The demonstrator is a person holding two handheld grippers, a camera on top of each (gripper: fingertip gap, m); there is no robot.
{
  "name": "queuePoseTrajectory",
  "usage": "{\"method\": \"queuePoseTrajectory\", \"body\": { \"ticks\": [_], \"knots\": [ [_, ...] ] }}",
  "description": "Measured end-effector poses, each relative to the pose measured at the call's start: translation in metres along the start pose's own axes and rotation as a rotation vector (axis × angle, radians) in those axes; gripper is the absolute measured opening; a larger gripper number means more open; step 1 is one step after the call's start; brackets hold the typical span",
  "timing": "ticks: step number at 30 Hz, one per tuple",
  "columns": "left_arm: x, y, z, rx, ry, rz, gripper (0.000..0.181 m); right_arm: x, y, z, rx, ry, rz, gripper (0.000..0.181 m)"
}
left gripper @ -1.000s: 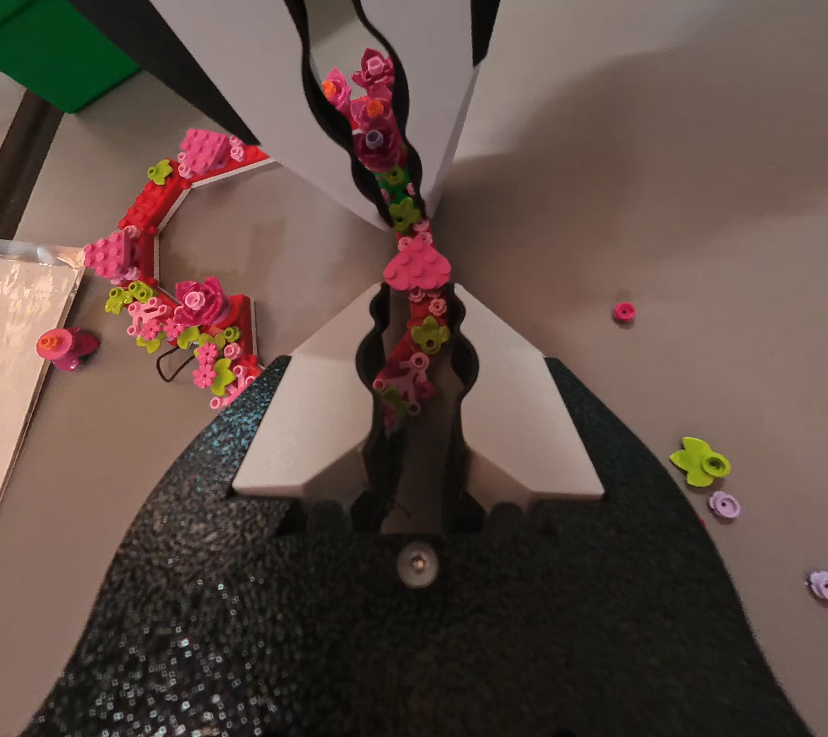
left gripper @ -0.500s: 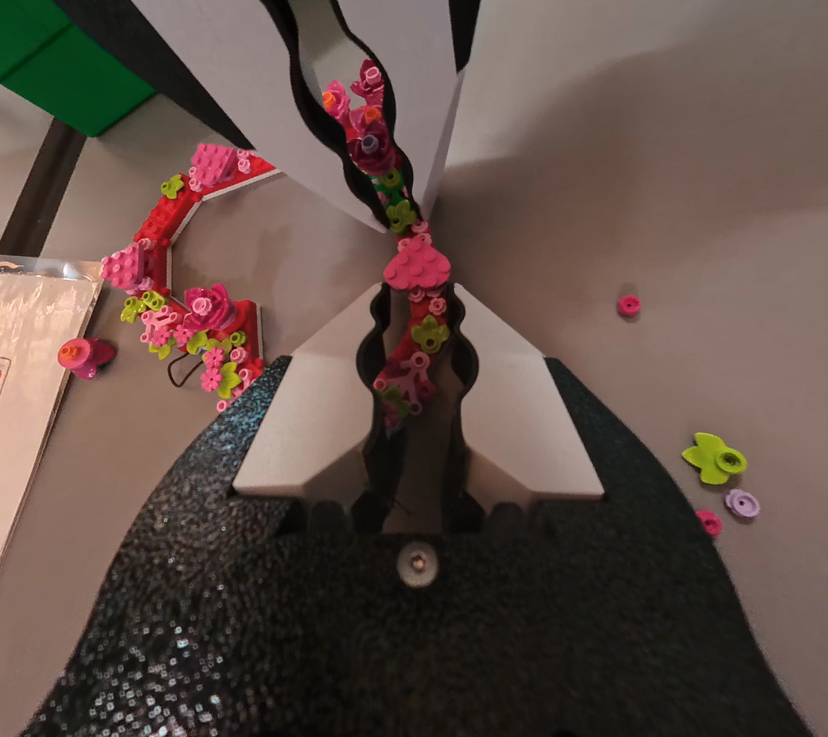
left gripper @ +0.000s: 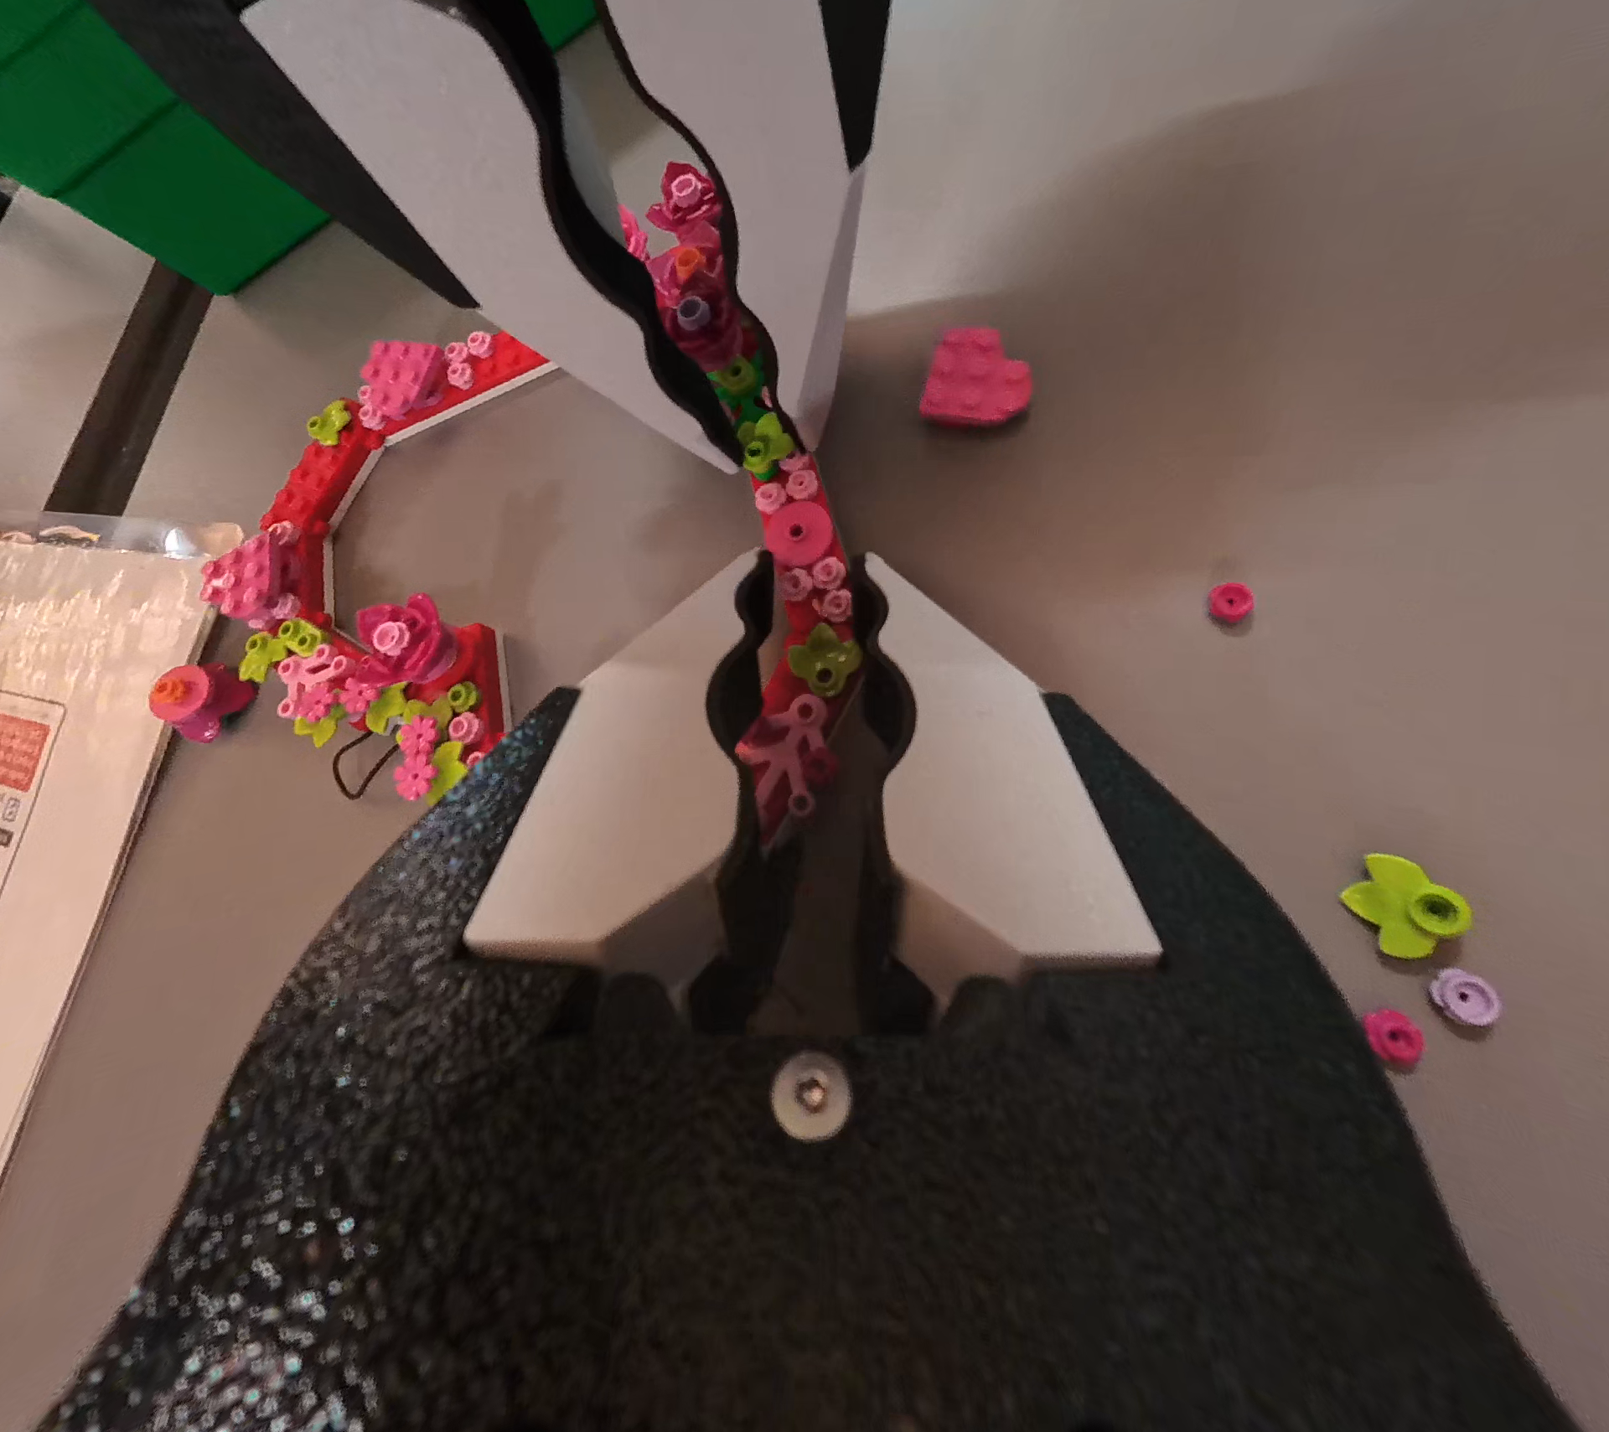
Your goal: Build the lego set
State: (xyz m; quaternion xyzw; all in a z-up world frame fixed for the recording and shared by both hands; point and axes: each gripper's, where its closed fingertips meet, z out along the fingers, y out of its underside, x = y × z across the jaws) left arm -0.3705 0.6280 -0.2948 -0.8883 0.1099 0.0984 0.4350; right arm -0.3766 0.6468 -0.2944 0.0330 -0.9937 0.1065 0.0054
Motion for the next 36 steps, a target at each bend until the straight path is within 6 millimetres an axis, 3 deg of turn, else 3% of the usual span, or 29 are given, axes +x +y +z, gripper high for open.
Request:
{"method": "queuePoseTrajectory", "body": {
  "ticks": [7, 17, 30, 36],
  "knots": [
    [-0.006, -0.002, 0.002, -0.032, -0.018, -0.049, 0.029, 0.001, -0.001, 0.000, 0.012, 0.006, 0.017, 0.011],
    [-0.004, 0.001, 0.007, -0.085, -0.005, -0.029, 0.016, 0.003, -0.001, 0.001, 0.016, 0.002, 0.082, 0.012],
    [-0.004, 0.002, 0.008, -0.085, 0.014, -0.049, 0.016, 0.002, 0.000, 0.003, -0.009, -0.076, 0.062, 0.011],
    [-0.004, 0.002, 0.008, -0.081, 0.004, -0.040, 0.016, 0.002, -0.001, 0.003, 0.005, -0.001, 0.111, 0.012]
  ]
}}
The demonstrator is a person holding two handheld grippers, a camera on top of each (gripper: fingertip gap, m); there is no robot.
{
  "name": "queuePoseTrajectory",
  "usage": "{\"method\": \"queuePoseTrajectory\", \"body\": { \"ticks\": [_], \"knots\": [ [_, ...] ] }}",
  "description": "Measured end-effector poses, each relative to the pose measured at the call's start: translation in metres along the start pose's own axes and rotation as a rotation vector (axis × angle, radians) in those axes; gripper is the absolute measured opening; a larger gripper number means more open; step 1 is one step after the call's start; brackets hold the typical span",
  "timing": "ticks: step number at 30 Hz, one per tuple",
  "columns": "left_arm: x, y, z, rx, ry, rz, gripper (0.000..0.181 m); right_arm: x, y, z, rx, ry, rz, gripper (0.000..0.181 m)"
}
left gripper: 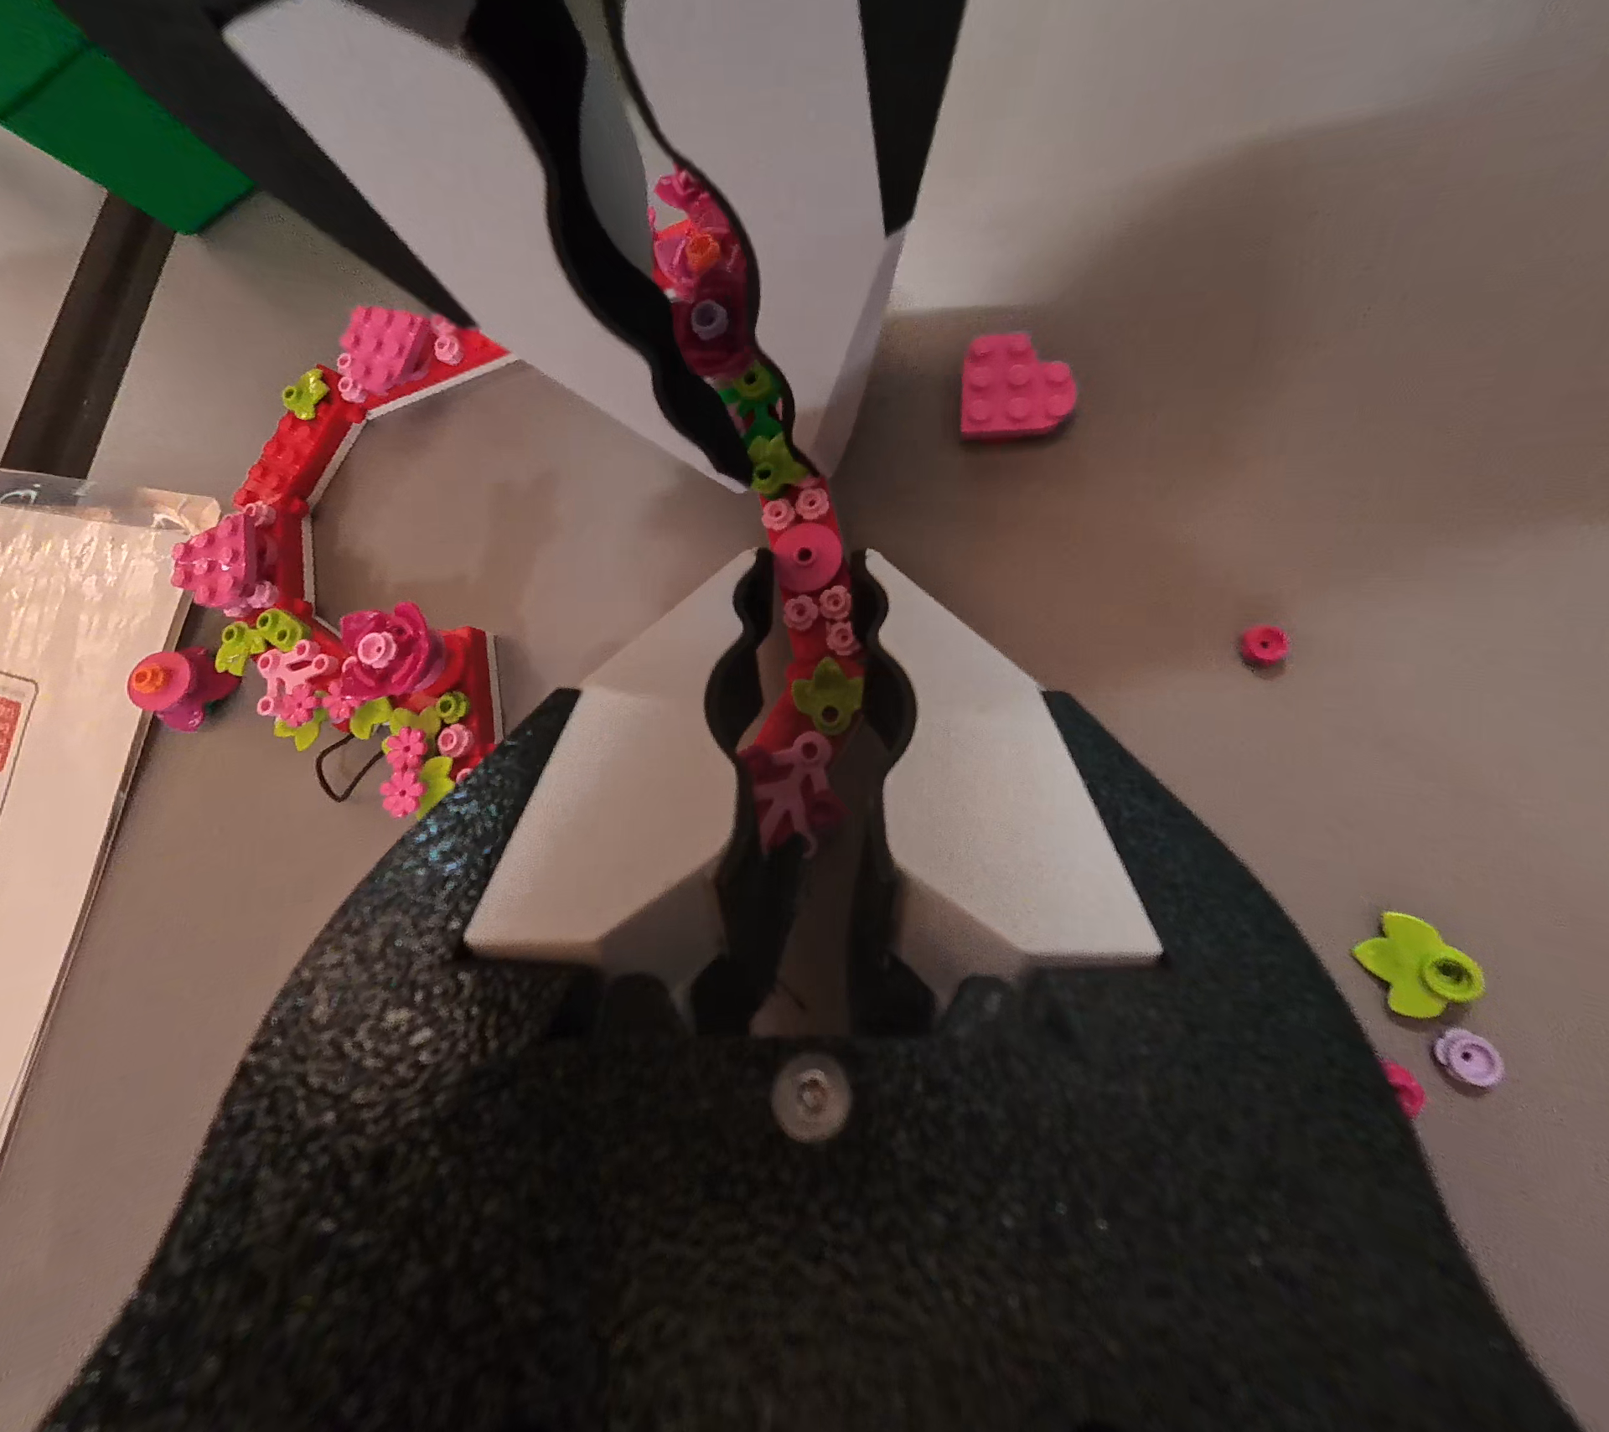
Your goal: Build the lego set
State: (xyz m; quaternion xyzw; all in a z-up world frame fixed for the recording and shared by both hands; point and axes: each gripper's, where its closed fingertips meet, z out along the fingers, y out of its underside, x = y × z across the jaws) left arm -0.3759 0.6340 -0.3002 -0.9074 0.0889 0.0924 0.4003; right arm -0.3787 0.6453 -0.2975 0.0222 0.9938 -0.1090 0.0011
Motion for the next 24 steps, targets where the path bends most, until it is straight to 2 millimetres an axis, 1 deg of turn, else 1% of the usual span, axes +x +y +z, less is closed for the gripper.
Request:
{"method": "queuePoseTrajectory", "body": {
  "ticks": [1, 2, 3, 4, 6, 7, 8, 10, 12, 14, 17, 19, 21, 23, 24],
  "knots": [
    [0.000, 0.000, 0.000, 0.001, 0.001, -0.005, 0.016, 0.000, 0.000, -0.001, 0.022, 0.023, 0.015, 0.012],
    [0.000, 0.000, 0.000, 0.000, 0.002, -0.007, 0.016, 0.001, -0.002, -0.002, 0.058, 0.044, 0.050, 0.018],
    [0.000, 0.000, 0.000, 0.001, 0.002, -0.007, 0.017, 0.000, -0.005, -0.006, 0.119, 0.047, 0.097, 0.031],
    [0.000, 0.000, 0.000, 0.002, 0.000, -0.006, 0.017, 0.000, -0.009, -0.013, 0.191, 0.051, 0.149, 0.038],
    [0.000, 0.000, 0.000, 0.004, -0.001, -0.006, 0.017, -0.003, -0.010, -0.029, 0.300, 0.075, 0.222, 0.042],
    [0.000, 0.000, 0.000, 0.004, -0.001, -0.007, 0.016, -0.008, -0.008, -0.035, 0.331, 0.085, 0.249, 0.042],
    [0.000, 0.000, 0.000, 0.005, -0.001, -0.006, 0.016, -0.017, -0.005, -0.038, 0.347, 0.080, 0.269, 0.042],
    [0.000, 0.000, 0.000, 0.013, 0.001, 0.001, 0.016, -0.035, 0.002, -0.033, 0.353, 0.082, 0.290, 0.042],
    [-0.001, -0.001, -0.002, 0.027, 0.002, -0.003, 0.016, -0.049, 0.011, -0.020, 0.315, 0.096, 0.287, 0.044],
    [-0.002, -0.008, -0.007, 0.077, 0.014, -0.028, 0.017, -0.056, 0.017, -0.009, 0.289, 0.127, 0.265, 0.045],
    [-0.009, -0.019, -0.021, 0.151, 0.018, -0.071, 0.023, -0.060, 0.017, 0.000, 0.312, 0.119, 0.287, 0.047],
    [-0.017, -0.022, -0.031, 0.186, 0.000, -0.091, 0.024, -0.062, 0.016, 0.002, 0.332, 0.114, 0.297, 0.047],
    [-0.022, -0.025, -0.040, 0.219, 0.000, -0.112, 0.025, -0.072, 0.014, 0.002, 0.331, 0.065, 0.306, 0.046],
    [-0.025, -0.028, -0.046, 0.246, 0.008, -0.129, 0.025, -0.083, 0.009, -0.001, 0.332, 0.019, 0.285, 0.037],
    [-0.025, -0.028, -0.048, 0.251, 0.016, -0.133, 0.025, -0.084, 0.008, -0.003, 0.333, 0.027, 0.273, 0.034]
  ]
}}
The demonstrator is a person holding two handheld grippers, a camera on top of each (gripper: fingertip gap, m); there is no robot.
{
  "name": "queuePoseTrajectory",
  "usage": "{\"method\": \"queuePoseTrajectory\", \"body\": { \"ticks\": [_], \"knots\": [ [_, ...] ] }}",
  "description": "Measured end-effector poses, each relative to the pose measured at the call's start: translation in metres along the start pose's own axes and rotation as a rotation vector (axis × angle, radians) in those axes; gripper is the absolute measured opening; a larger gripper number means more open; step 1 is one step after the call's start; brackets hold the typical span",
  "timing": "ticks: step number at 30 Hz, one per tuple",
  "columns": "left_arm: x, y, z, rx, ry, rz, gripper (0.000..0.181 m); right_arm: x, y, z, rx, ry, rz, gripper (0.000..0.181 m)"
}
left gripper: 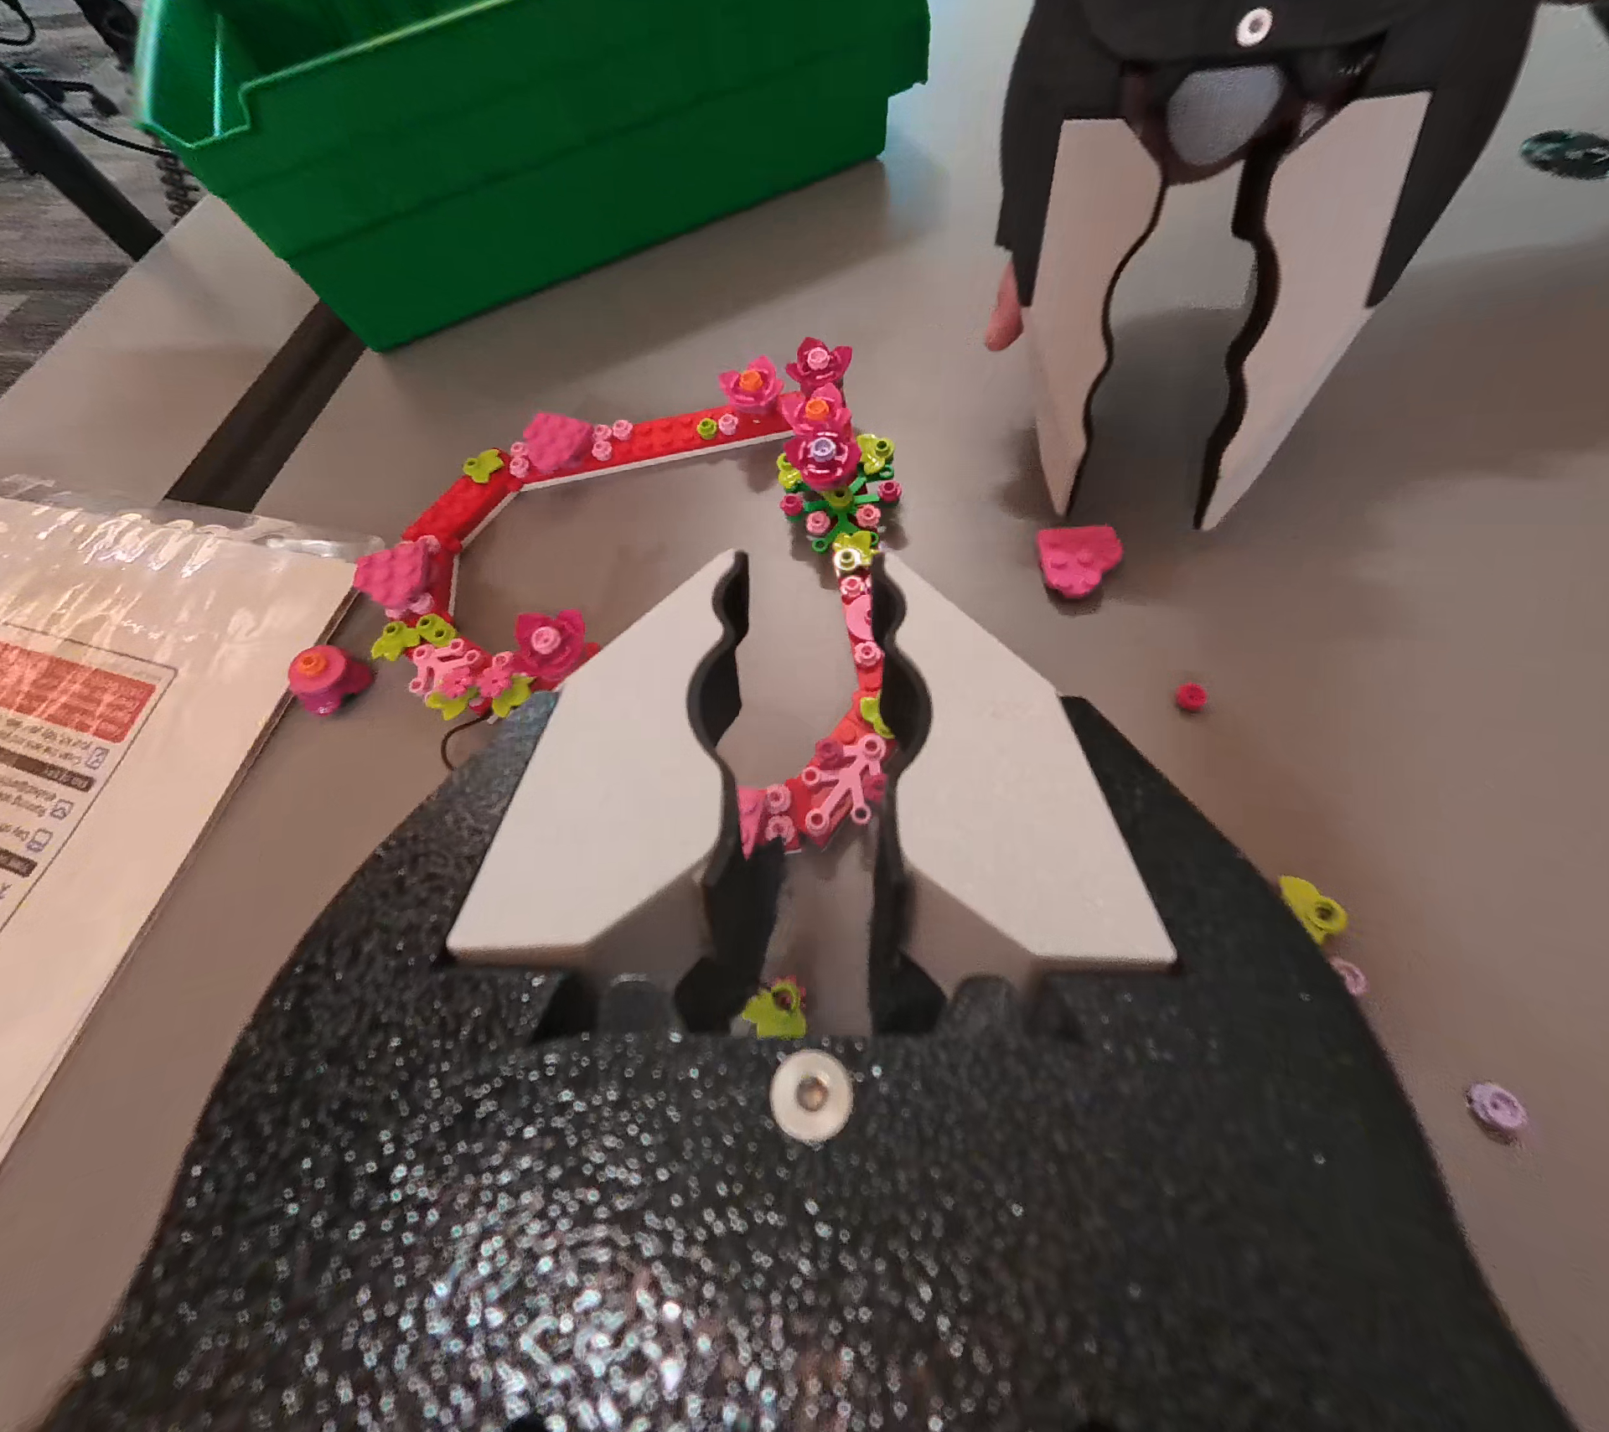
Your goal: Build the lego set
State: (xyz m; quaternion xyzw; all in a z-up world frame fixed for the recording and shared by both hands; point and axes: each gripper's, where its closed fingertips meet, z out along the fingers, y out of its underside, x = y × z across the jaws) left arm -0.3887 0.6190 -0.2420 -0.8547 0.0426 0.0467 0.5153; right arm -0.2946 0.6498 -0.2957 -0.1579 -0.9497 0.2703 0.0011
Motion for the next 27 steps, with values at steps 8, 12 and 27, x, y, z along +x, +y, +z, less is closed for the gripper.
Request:
{"method": "queuePoseTrajectory", "body": {
  "ticks": [8, 12, 27],
  "knots": [
    [0.012, 0.007, -0.001, -0.047, 0.083, 0.022, 0.028, 0.006, -0.013, 0.004, -0.012, 0.031, -0.192, 0.036],
    [0.019, 0.013, 0.002, -0.083, 0.117, 0.045, 0.031, 0.007, -0.011, 0.011, -0.067, -0.007, -0.224, 0.037],
    [0.021, 0.046, 0.011, -0.231, 0.114, 0.149, 0.049, 0.062, -0.048, 0.010, -0.024, 0.113, -0.120, 0.025]
  ]
}}
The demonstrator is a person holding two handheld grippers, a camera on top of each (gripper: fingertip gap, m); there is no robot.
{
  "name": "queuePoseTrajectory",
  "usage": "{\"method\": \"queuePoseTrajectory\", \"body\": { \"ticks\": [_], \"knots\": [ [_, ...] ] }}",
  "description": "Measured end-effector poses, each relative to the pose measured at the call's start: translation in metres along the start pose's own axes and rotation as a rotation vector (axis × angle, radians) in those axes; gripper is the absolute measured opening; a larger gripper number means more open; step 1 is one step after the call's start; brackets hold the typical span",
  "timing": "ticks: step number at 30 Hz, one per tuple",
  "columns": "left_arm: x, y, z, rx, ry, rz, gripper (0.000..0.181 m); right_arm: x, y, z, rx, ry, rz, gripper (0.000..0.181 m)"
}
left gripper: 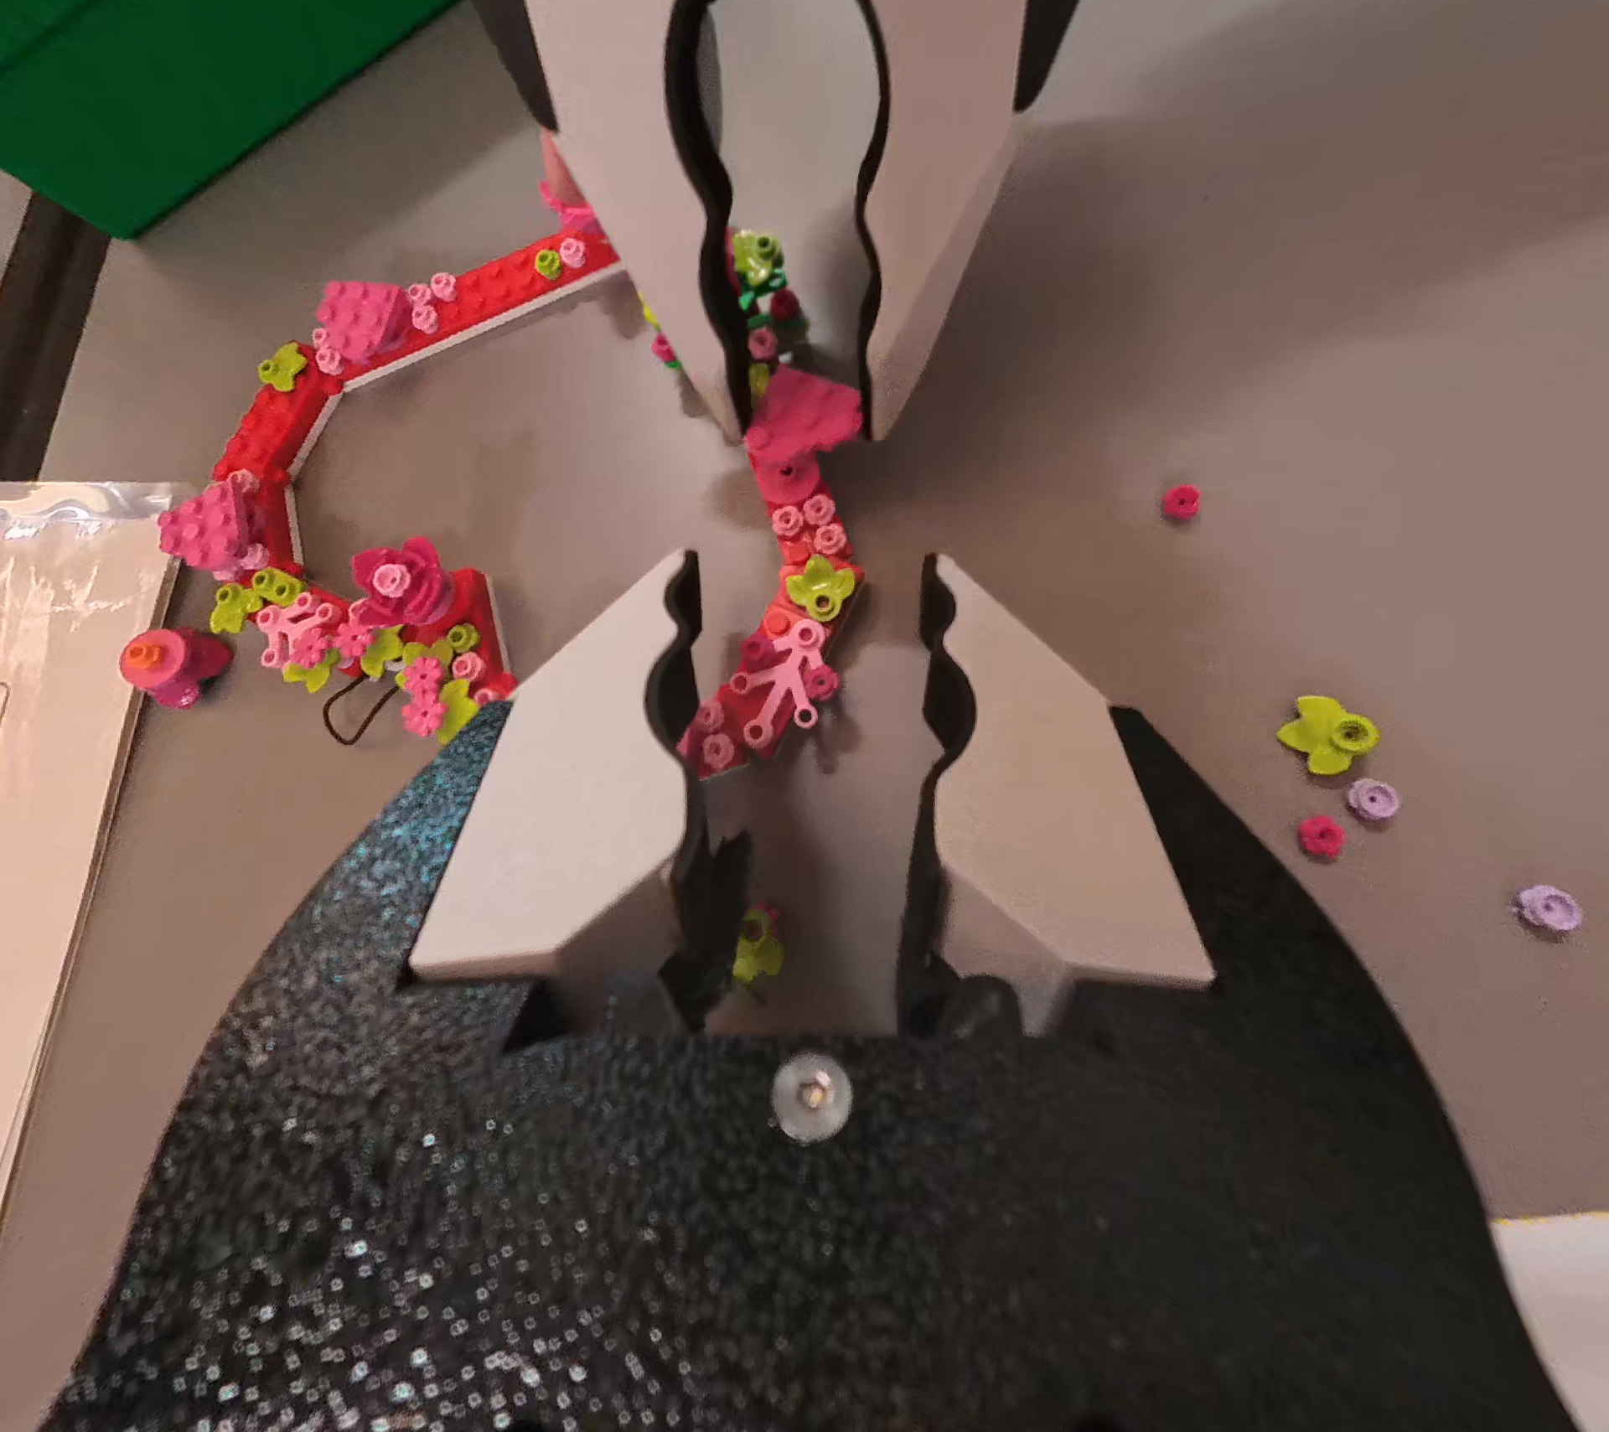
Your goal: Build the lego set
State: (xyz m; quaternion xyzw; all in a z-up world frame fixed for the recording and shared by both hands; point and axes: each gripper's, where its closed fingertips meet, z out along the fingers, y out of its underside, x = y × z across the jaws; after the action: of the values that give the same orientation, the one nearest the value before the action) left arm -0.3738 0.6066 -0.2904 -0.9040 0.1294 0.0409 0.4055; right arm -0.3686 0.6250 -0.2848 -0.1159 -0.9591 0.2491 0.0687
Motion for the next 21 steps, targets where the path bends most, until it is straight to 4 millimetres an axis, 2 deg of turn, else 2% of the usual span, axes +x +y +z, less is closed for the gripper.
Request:
{"method": "queuePoseTrajectory", "body": {
  "ticks": [3, 12, 21],
  "knots": [
    [-0.0020, 0.0080, 0.0028, -0.046, -0.022, 0.022, 0.042, 0.0009, 0.0002, 0.0062, -0.016, -0.024, 0.005, 0.025],
    [0.0004, 0.0094, 0.0042, -0.046, -0.007, 0.033, 0.020, 0.0058, -0.0014, 0.0099, -0.042, -0.043, 0.014, 0.025],
    [0.0008, 0.0085, 0.0047, -0.040, -0.011, 0.054, 0.019, 0.0053, 0.0014, 0.0099, -0.118, -0.084, -0.080, 0.025]
  ]
}}
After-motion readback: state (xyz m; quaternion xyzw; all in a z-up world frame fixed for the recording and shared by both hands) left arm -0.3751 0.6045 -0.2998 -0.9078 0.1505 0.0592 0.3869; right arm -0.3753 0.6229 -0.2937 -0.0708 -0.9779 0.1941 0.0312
